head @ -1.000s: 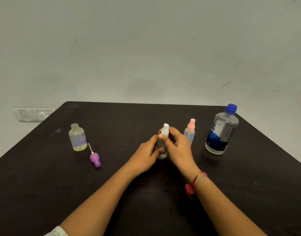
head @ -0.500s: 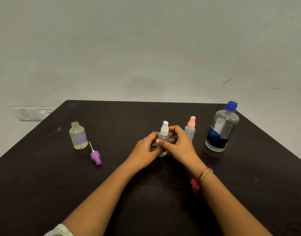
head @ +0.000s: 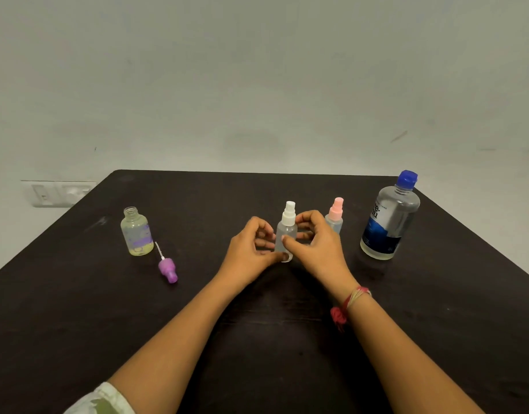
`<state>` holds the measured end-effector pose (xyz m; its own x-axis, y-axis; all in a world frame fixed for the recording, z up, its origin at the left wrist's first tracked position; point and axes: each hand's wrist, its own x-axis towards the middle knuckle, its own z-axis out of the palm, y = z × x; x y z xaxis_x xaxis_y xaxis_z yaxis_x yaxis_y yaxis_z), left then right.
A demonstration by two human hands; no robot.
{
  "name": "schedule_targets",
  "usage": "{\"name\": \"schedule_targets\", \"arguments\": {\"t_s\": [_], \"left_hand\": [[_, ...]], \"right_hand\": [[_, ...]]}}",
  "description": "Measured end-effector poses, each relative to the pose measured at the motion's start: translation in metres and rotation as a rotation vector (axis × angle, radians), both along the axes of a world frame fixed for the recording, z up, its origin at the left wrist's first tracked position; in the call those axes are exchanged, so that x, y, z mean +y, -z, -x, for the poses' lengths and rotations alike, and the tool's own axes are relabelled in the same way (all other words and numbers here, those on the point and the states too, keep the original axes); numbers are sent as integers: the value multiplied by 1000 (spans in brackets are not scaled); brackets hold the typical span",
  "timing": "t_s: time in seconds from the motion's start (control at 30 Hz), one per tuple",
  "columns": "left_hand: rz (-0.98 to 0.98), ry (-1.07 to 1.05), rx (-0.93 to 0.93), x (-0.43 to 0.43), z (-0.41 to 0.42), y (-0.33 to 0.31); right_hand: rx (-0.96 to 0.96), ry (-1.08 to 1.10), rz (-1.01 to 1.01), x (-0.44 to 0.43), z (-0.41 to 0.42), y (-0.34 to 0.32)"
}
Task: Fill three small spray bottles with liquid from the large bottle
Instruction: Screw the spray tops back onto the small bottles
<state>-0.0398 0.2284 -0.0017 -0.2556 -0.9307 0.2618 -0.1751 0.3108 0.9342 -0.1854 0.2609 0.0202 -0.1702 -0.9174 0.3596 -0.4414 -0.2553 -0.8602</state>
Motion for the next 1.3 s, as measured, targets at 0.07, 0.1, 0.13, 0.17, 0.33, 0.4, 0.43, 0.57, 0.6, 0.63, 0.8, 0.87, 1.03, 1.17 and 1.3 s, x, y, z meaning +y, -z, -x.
{"name": "schedule_targets", "arguments": {"t_s": [0.07,0.1,0.13,0.17,0.33,0.4,0.43,0.57,0.6,0.63,0.8,0.87,1.03,1.17,1.3], "left_hand": [[7,14,-12,0,1,0],[15,20,-27,0,2,1],[25,28,-39,-1,2,2],[35,38,-46,-1,3,3],[76,58,-71,0,4,5],[81,71,-81,0,4,5],[81,78,-84,0,4,5],[98,66,-116,1,3,6],[117,43,-128,1,3,5],[138,11,-128,1,3,4],[345,-194,-12,7,-2,-7],[437,-255,26,9,-6,-13],[546,-406,119,17,-21,-28],[651,-583,8,13,-59,-38],[537,-826,-160,7,-116,-30]], "right_hand": [[37,41,32,0,0,1],[49,61,51,-1,0,2],[61,79,67,-2,0,4],[70,90,79,-4,0,6],[35,114,88,-9,3,9],[53,130,81,-11,4,9],[63,135,78,-11,3,10],[122,176,114,-8,2,11],[124,192,136,-7,2,11],[128,211,167,-6,1,10],[96,190,342,1,-4,3],[89,122,342,2,-7,4],[187,-19,282,4,-15,15],[237,-58,263,5,-20,17],[278,-83,231,7,-24,16]]}}
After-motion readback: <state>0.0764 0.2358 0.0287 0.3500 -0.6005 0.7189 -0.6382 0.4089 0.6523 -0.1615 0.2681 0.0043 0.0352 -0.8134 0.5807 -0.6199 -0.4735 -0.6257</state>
